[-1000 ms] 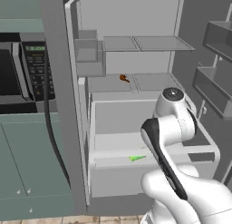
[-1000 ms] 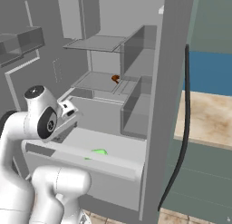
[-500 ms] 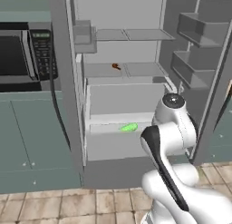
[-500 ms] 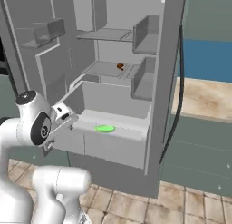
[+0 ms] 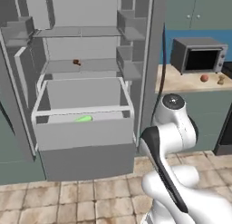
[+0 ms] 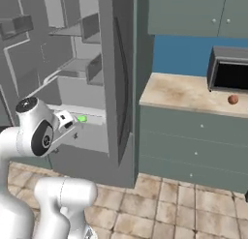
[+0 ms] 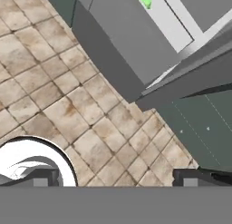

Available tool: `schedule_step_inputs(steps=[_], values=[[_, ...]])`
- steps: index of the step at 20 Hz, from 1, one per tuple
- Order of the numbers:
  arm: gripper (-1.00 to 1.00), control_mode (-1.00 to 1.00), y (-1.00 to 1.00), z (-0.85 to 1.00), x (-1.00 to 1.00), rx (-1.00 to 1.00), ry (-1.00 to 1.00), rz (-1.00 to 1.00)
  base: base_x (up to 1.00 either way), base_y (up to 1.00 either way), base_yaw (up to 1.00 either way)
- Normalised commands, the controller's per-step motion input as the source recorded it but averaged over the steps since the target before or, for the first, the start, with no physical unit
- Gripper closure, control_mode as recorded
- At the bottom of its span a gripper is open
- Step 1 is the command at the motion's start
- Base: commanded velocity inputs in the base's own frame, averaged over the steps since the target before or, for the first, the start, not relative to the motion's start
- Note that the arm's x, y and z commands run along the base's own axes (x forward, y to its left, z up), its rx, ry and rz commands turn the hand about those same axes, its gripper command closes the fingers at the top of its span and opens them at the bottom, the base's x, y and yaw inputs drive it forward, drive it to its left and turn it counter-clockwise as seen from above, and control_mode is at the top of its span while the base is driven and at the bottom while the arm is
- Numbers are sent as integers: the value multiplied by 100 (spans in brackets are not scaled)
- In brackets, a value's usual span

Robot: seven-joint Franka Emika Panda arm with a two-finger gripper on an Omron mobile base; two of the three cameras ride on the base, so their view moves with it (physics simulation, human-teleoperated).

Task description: Place the corn and onion inside the fridge drawer. Close the drawer after placing the vegetables.

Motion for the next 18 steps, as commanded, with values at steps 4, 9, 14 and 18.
schedule_step_inputs(steps=[4,9,14,18], values=[[-100,100,0,0,0,0,0,0,13,-100,-4],[-100,100,0,0,0,0,0,0,30,-100,0],[-100,100,0,0,0,0,0,0,65,-96,-1],[-100,100,0,0,0,0,0,0,100,-44,-12]])
